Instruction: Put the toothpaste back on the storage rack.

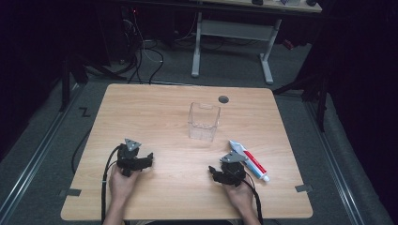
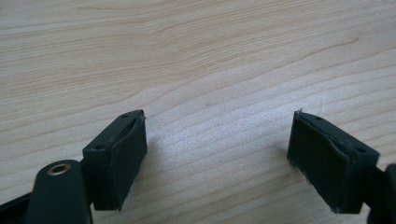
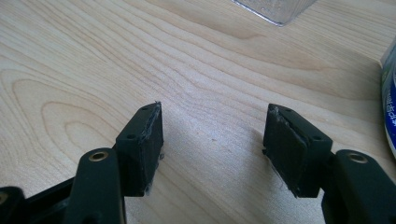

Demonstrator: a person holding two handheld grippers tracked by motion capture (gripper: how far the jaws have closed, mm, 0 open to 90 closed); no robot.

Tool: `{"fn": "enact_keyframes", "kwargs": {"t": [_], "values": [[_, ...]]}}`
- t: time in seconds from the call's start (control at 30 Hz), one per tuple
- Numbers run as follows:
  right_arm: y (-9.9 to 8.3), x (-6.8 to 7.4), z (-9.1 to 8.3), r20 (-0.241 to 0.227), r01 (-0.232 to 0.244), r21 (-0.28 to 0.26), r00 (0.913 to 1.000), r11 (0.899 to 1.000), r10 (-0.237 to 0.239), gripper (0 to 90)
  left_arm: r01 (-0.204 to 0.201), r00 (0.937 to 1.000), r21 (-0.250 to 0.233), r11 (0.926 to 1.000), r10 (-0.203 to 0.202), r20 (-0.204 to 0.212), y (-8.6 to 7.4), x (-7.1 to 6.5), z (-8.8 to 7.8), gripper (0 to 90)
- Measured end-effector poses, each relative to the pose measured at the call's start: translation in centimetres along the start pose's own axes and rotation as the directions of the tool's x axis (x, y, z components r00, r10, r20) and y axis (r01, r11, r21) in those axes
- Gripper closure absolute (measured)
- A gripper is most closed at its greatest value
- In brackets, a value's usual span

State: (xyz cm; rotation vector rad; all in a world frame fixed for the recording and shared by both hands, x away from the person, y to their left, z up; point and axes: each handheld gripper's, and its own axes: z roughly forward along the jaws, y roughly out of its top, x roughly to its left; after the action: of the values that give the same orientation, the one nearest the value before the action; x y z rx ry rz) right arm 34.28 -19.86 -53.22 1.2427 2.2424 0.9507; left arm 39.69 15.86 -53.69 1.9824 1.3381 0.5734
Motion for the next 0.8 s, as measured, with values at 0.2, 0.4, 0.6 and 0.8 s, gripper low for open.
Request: {"fn": "enact_keyframes", "kwargs": {"t": [0.2, 0.4, 0.6, 0.8], "values": [[0.00, 0.00, 0.01, -0.001, 0.002, 0.000, 1.0000, 1.000, -0.002, 37.8, 0.000, 1.0000, 0.000, 1.0000, 0.000, 0.000, 0.00, 0.00, 0.00, 20.0], [0.01, 0.02, 0.01, 0.002, -0.003, 0.002, 1.0000, 1.000, 0.003, 37.4, 0.000, 1.0000, 0.000, 1.0000, 0.000, 0.000, 0.00, 0.00, -0.01, 20.0], [0.00, 0.04, 0.00, -0.003, 0.000, 0.001, 1.0000, 1.000, 0.000, 37.4, -0.001, 1.0000, 0.000, 1.0000, 0.001, 0.002, -0.01, -0.02, -0.02, 20.0], [0.00, 0.01, -0.01, -0.003, -0.002, 0.002, 1.0000, 1.000, 0.002, 37.5, -0.001, 1.0000, 0.000, 1.0000, 0.001, 0.002, -0.01, -0.02, -0.02, 20.0]]}}
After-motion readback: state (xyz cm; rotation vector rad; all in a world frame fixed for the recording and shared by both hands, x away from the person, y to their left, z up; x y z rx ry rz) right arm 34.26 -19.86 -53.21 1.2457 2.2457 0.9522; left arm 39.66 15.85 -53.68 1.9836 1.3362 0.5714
